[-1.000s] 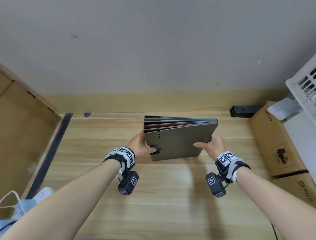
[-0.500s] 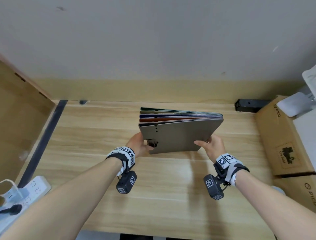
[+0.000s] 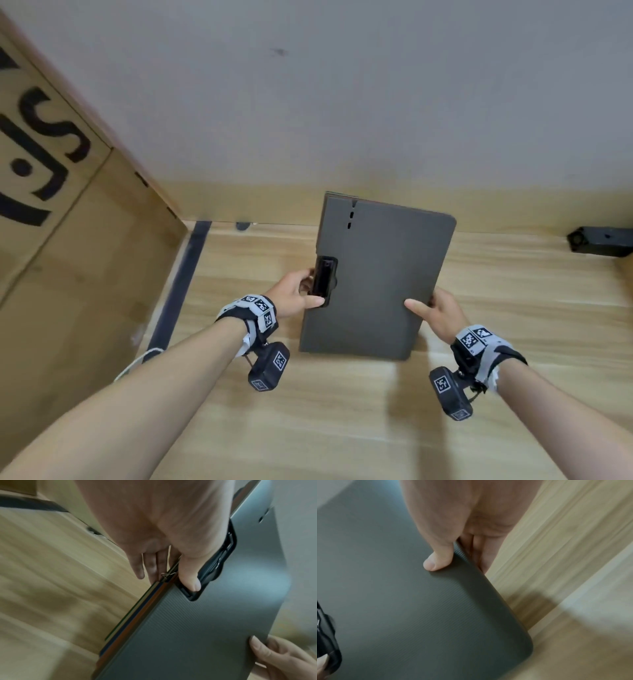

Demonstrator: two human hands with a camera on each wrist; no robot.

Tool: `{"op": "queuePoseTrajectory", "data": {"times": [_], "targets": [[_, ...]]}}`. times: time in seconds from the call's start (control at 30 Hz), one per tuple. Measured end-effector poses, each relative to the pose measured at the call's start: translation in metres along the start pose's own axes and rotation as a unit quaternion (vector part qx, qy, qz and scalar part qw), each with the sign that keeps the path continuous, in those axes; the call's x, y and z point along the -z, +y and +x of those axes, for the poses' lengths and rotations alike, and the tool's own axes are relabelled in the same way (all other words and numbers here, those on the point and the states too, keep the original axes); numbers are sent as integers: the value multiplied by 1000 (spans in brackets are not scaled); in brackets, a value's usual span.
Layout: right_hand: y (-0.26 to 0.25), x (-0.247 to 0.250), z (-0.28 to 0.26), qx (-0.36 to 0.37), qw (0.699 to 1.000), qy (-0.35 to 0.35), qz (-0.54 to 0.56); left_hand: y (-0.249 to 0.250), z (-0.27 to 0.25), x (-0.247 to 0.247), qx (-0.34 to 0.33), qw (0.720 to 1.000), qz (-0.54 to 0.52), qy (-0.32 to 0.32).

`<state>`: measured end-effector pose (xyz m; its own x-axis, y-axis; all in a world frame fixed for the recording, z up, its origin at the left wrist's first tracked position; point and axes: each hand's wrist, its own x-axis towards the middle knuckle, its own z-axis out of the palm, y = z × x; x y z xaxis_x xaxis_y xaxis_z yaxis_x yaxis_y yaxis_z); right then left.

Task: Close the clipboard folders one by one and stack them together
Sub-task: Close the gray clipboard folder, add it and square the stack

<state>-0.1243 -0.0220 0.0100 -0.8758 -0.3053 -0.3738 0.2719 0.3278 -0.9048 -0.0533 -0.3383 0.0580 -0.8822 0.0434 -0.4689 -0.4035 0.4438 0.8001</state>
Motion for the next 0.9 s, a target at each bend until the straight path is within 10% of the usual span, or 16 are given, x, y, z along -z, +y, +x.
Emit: {"op": "queuePoseTrajectory", "data": {"times": [0.33, 0.9], "targets": [[-16, -157, 40, -25, 999, 17, -37, -108, -23, 95, 114, 989, -90, 38], [-50, -275, 100, -49, 966, -11, -254, -184, -9, 190, 244, 958, -109, 104]]}}
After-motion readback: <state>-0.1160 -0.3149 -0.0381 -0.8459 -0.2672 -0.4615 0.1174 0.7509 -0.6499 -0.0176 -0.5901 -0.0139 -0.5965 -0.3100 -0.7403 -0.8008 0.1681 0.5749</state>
